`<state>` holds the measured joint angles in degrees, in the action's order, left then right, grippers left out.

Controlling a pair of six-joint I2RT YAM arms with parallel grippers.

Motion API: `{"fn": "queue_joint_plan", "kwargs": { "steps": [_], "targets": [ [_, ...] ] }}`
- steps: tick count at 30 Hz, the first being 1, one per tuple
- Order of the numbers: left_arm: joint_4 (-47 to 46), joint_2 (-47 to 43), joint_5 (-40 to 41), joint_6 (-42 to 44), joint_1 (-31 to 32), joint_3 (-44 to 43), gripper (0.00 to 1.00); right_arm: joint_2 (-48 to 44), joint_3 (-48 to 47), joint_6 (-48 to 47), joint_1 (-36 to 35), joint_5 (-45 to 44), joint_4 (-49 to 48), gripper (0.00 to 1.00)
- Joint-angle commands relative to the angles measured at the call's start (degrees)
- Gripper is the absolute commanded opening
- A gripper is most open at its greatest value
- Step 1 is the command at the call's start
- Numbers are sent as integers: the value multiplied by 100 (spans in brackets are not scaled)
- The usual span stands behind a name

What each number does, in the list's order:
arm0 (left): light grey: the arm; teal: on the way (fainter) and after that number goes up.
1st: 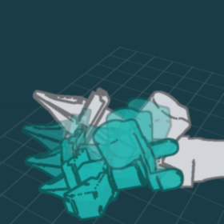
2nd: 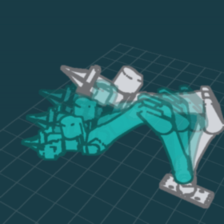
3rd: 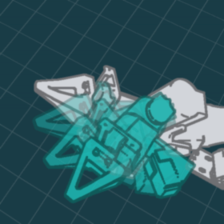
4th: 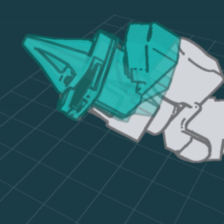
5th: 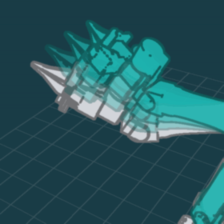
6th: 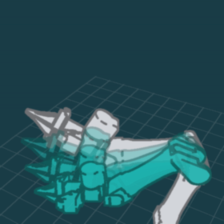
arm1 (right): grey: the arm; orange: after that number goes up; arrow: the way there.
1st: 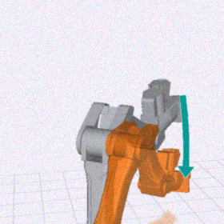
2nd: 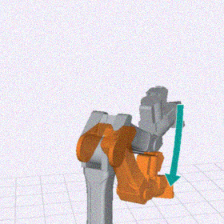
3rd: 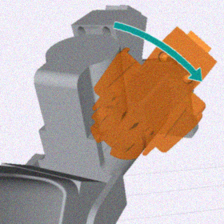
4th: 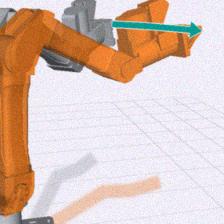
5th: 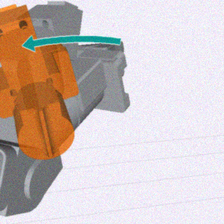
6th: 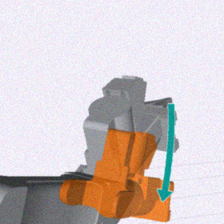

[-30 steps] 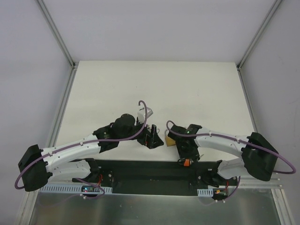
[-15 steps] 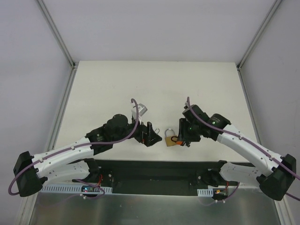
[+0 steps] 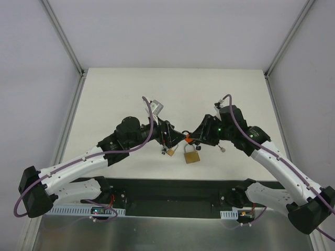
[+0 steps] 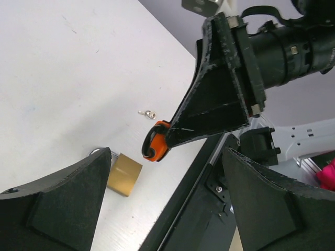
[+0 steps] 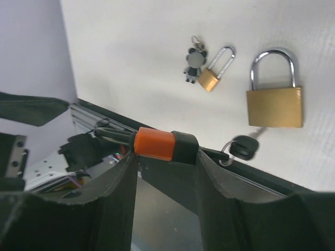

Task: Lock with the key
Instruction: Pick up the lock from the center of the board, then remove the key.

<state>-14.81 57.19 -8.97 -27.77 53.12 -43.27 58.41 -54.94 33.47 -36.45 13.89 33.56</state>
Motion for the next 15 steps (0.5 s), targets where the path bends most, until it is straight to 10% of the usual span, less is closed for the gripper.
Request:
{"fn": "queue_joint_plan", "kwargs": {
  "steps": [1, 15],
  "targets": [
    [-584, 248, -315, -9, -162, -357, 85, -339, 0, 642, 260, 606, -1018, 1],
    [-866, 952, -737, 35, -180, -736, 89, -699, -149, 1135, 595, 466, -1545, 1]
  ]
}}
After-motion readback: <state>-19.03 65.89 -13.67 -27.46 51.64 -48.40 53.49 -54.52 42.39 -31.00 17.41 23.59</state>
